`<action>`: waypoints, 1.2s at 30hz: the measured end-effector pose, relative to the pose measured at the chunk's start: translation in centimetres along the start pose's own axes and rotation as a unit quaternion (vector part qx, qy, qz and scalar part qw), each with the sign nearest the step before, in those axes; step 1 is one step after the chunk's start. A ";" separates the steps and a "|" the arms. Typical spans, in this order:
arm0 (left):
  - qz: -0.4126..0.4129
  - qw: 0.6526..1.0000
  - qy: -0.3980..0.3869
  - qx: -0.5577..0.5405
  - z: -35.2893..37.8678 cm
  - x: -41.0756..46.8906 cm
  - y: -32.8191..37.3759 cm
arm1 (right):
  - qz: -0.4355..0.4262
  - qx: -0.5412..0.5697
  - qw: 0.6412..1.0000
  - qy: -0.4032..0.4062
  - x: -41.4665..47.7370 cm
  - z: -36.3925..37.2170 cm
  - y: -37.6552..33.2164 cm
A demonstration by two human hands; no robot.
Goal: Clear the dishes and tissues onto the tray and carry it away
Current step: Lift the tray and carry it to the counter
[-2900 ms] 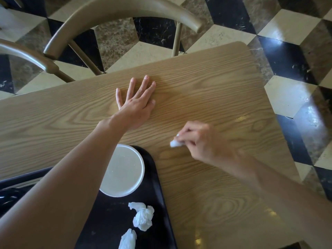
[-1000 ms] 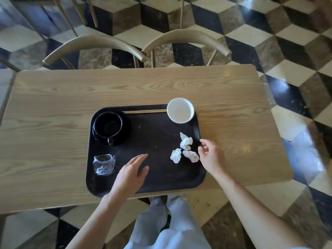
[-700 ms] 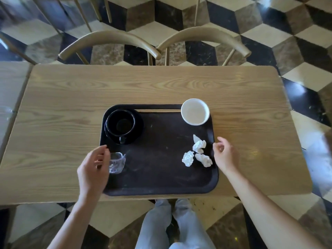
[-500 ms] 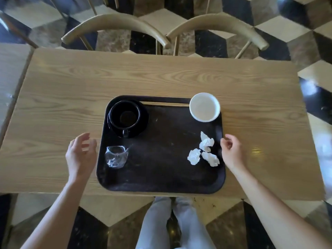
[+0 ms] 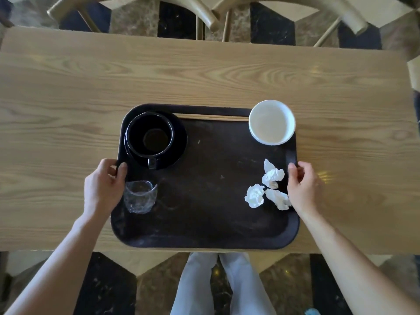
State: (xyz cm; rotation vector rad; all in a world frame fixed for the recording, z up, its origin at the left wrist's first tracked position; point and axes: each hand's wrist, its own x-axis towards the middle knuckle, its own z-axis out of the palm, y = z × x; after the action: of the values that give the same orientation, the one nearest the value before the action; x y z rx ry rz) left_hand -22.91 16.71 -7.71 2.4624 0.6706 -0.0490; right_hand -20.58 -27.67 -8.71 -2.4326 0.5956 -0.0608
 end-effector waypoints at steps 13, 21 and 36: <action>0.032 0.998 0.046 0.031 0.3 0.0 0.3 | 0.005 -0.001 1.000 0.010 0.3 -0.2 -0.3; 0.051 0.997 0.061 0.017 -2.4 -0.3 2.6 | 0.003 0.022 0.999 0.024 -0.9 -3.2 -1.9; 0.114 0.993 0.011 0.009 -6.3 -6.5 10.6 | 0.033 0.020 0.993 0.108 -9.1 -16.1 1.5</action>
State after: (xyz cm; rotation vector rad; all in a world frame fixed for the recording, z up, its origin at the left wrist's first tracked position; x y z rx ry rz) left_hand -24.25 9.73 4.32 2.5433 0.3956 0.0617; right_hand -32.33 -33.95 4.23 -2.3820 0.7631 -0.3084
